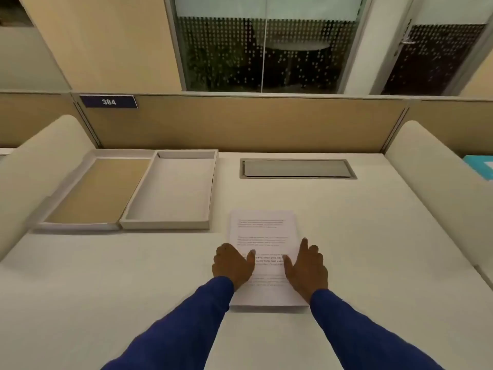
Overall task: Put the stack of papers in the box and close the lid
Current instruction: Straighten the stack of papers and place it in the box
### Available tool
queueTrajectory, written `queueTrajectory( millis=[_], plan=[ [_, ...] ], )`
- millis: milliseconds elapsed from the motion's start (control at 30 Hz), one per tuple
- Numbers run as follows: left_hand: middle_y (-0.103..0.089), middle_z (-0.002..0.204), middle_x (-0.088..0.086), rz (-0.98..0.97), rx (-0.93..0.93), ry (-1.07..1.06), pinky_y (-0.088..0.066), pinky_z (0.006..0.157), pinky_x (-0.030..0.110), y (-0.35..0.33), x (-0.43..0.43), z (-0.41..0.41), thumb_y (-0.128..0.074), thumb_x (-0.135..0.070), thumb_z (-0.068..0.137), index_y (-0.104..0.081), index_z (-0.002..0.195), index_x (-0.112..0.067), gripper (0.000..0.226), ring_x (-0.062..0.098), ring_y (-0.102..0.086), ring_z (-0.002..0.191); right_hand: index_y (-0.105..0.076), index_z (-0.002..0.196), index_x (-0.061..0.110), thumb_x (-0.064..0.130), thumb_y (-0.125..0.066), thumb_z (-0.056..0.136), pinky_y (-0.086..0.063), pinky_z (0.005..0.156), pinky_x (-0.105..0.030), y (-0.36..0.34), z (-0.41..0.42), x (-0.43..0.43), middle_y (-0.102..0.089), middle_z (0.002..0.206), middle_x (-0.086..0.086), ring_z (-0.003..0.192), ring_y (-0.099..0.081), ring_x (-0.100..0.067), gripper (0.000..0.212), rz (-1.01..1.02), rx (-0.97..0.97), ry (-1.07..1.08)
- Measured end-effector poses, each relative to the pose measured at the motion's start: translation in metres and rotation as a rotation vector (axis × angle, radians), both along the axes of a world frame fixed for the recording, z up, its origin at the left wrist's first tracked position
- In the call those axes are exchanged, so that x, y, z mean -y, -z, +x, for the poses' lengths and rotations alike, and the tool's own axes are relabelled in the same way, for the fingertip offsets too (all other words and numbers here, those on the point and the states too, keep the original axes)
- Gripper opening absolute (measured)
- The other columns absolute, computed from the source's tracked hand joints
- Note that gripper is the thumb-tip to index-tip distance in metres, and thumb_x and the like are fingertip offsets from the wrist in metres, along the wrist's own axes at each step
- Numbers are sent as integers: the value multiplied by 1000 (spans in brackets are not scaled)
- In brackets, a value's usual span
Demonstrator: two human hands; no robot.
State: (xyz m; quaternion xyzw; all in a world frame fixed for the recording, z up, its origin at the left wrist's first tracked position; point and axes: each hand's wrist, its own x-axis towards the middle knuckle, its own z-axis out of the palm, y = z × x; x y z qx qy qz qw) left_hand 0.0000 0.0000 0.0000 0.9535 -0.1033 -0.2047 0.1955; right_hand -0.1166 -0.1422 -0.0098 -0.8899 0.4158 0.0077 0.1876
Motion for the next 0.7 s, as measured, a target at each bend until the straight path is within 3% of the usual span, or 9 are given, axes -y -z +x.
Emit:
queueTrajectory(
  millis=[67,333,500,700],
  plan=[
    [-52,136,13,-34,-101,-72,-51,95,39,2,-1,-4,-59,-65,91,-46,136,-4,77,30,-58,122,-11,160,10,55,-43,100,-52,95,-41,3,-2,-1,-37,151,-12,130,-46,-29,81,58,-10,55],
    [-60,128,13,-80,-300,-256,-57,96,41,4,-9,0,-71,-44,86,-57,126,-4,59,31,-63,114,-18,158,9,54,-40,101,-52,93,-39,20,-4,-14,-38,148,-13,126,-46,-30,75,98,-46,64],
    [-45,140,15,-84,-250,-311,-50,103,45,4,-6,-9,-70,-45,87,-42,137,-5,70,34,-50,127,-20,157,10,54,-40,101,-53,93,-41,25,-5,-14,-39,145,-12,124,-47,-29,74,83,-40,65],
    [-42,142,18,-239,-349,-424,-52,101,46,0,2,-9,-74,-37,87,-36,140,-5,72,38,-53,125,-17,158,9,53,-39,102,-53,93,-40,29,-4,-13,-38,146,-13,125,-47,-29,75,71,-32,64]
  ],
)
